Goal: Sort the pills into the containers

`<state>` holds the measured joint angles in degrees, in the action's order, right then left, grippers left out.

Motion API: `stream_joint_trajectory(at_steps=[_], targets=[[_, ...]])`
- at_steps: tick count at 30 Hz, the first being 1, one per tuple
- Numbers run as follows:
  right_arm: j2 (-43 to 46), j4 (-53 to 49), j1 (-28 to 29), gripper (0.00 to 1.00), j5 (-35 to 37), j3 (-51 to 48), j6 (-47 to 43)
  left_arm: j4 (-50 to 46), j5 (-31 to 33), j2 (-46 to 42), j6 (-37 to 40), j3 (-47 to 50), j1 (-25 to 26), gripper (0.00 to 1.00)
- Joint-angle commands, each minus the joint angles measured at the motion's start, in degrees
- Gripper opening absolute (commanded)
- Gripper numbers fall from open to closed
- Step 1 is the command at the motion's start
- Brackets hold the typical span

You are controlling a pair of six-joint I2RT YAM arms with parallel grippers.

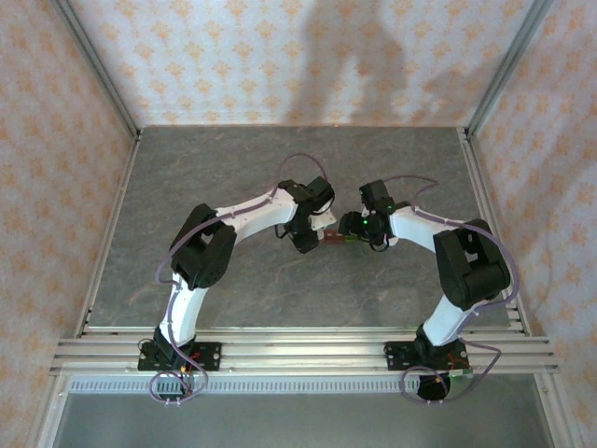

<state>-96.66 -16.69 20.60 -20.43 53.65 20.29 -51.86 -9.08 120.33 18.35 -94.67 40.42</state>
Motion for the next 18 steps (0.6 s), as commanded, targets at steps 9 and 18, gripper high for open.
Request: stream_joint_trajectory(at_steps=[9, 18], targets=[[-1.3, -1.0, 0.5, 0.7, 0.5, 0.9, 0.1, -5.6, 3.7, 2.6, 2.3, -5.0, 0.9, 0.0], [-1.5, -1.0, 0.5, 0.7, 0.4, 0.9, 0.1, -8.6, 5.7, 4.0, 4.0, -7.6, 1.0, 0.0]])
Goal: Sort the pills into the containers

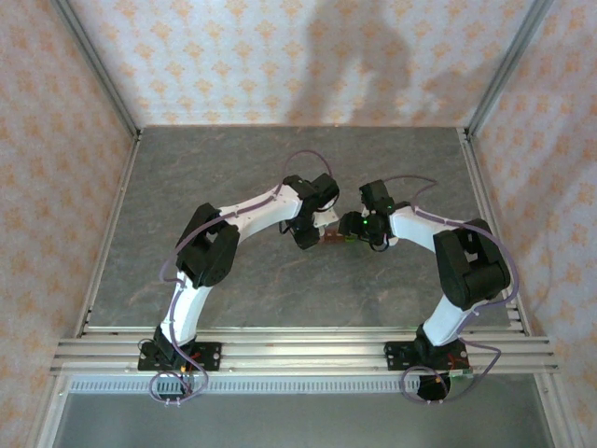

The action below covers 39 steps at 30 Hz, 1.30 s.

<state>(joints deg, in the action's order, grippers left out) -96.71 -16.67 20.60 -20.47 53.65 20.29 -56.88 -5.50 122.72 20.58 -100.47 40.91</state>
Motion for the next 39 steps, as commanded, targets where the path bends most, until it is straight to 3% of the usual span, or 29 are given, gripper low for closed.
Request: stream_joint_trajectory(at_steps=[1, 39], targets=[[-1.4, -1.1, 0.5, 0.7, 0.5, 0.9, 0.1, -3.9, 2.2, 1.8, 2.0, -2.1, 0.5, 0.0], [-1.5, -1.0, 0.5, 0.7, 0.2, 0.9, 0.1, -8.1, 6.8, 3.4, 3.4, -7.5, 2.2, 0.0]])
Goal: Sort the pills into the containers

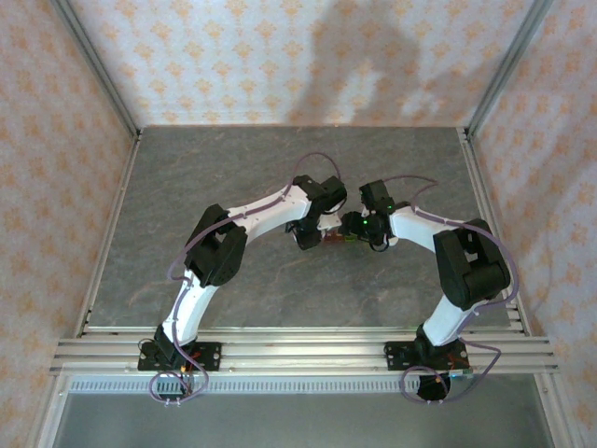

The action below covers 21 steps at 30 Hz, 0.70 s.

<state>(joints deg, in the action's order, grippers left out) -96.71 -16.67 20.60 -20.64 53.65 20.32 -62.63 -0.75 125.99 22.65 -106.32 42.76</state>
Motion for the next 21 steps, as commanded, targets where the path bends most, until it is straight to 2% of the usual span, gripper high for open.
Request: stream_joint_trajectory(at_steps=[1, 21], targets=[[-1.5, -1.0, 0.5, 0.7, 0.4, 0.9, 0.1, -2.4, 2.1, 0.2, 1.4, -1.9, 0.3, 0.0], [-1.4, -0.8, 0.6, 0.7, 0.2, 0.8, 0.2, -3.3, 6.0, 3.3, 2.3, -3.1, 1.8, 0.0]])
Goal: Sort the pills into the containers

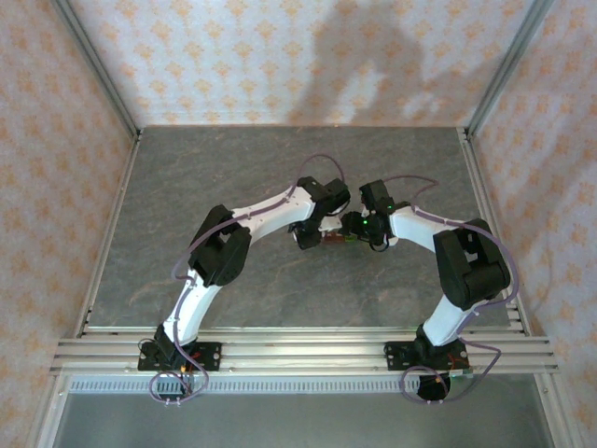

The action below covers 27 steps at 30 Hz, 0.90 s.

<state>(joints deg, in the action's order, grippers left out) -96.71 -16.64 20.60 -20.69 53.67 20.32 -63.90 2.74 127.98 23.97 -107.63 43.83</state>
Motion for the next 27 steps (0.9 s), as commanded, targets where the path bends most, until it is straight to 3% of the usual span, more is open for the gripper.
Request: stream_joint_trajectory(at_steps=[1, 27], targets=[[-1.4, -0.9, 0.5, 0.7, 0.3, 0.8, 0.2, -2.1, 2.7, 1.5, 1.0, -1.9, 0.7, 0.0], [-1.7, -0.7, 0.5, 0.7, 0.2, 0.7, 0.2, -1.6, 5.0, -0.5, 1.5, -1.2, 0.8, 0.0]])
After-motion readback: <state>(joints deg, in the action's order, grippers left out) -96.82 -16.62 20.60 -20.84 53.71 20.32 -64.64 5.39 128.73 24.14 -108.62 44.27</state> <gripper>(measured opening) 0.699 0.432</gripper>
